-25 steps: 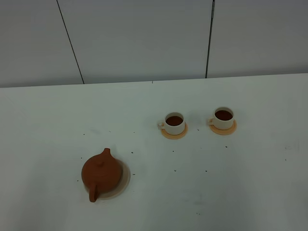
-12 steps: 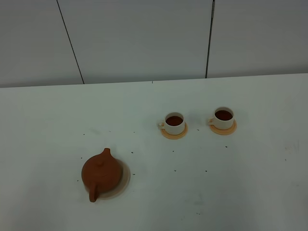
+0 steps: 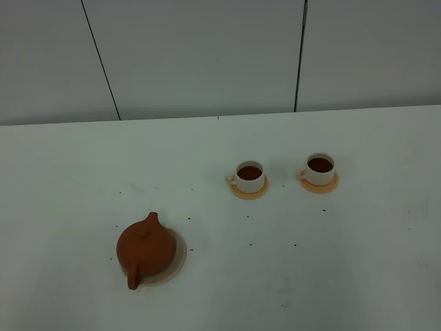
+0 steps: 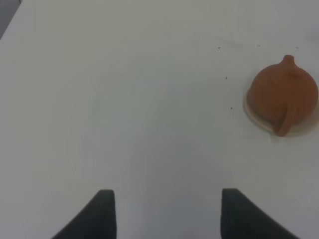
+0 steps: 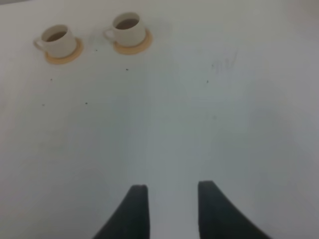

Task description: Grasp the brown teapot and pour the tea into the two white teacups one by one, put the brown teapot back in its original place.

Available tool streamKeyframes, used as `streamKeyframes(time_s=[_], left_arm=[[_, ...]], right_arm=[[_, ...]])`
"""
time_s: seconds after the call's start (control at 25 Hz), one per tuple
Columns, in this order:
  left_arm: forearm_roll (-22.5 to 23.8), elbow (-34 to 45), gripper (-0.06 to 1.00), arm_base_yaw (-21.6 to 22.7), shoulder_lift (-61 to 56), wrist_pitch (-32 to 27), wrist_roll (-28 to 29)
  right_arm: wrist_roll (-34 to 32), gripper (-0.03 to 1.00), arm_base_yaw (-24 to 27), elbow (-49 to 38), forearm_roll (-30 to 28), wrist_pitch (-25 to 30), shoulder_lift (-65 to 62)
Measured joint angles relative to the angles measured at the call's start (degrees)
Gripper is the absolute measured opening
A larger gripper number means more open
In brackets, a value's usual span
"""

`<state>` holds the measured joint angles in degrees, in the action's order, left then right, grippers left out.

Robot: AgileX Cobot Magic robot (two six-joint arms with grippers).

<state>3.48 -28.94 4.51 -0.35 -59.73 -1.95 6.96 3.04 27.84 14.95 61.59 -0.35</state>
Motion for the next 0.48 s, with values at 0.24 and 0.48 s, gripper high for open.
streamKeyframes(time_s=[0.24, 0.48], left_arm=[[0.0, 0.0, 0.53, 0.0, 0.0, 0.0, 0.0], [0.0, 0.0, 0.53, 0.0, 0.0, 0.0, 0.0]], right_arm=[[0.0, 0.24, 0.0, 0.0, 0.0, 0.0, 0.0], [0.0, 0.24, 0.0, 0.0, 0.0, 0.0, 0.0]])
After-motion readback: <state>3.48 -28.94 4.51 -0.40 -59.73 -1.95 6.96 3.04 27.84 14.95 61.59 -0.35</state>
